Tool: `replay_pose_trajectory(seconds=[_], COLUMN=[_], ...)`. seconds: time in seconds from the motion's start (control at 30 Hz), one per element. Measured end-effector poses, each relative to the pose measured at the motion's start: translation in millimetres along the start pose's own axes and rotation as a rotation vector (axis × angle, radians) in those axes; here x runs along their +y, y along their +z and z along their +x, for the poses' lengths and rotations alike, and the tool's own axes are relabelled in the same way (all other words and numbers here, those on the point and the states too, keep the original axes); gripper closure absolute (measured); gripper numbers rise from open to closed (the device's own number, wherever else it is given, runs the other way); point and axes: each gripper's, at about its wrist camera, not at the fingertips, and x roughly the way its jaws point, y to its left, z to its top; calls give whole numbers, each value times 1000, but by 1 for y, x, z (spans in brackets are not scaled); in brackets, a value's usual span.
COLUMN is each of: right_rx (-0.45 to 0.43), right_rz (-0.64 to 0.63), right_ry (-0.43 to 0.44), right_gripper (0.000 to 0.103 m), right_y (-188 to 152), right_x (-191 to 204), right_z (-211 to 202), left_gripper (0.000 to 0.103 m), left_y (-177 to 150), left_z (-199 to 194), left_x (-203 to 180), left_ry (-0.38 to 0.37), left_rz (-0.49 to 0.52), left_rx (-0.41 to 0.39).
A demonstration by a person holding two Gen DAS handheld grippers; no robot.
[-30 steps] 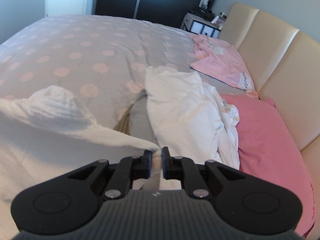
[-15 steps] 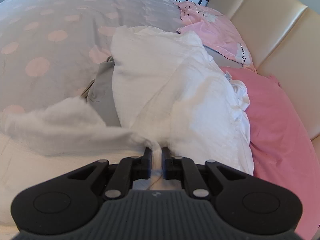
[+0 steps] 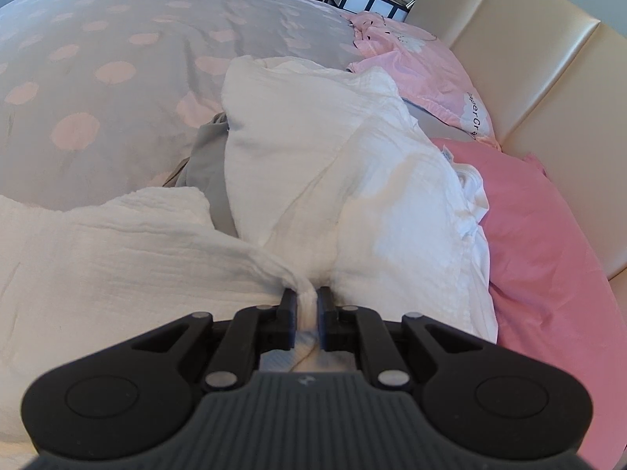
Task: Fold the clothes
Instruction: 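Lay the white garment edge down with the left tool and open it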
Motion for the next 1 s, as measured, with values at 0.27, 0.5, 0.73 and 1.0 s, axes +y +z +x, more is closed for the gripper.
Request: replay_pose_trajectory(seconds=[0.27, 0.5, 0.73, 1.0], right_rx=[-25, -23, -18, -14], right_rz=[12, 26, 26, 24], right_ry=[-16, -13, -15, -19], right_gripper=[91, 91, 91, 91], right_y=[-1, -1, 0, -1], right_x=[0, -1, -2, -1], right_z=[-10, -11, -10, -9], left_gripper=[97, 97, 97, 95], left_y=[20, 29, 13, -36], left_z=[-56, -111, -105, -79], left_x=[31, 72, 81, 79], left_ry=[159, 354, 425, 336], left_rz=[-95, -136, -17, 169], left_rx=[-155, -311, -220, 44])
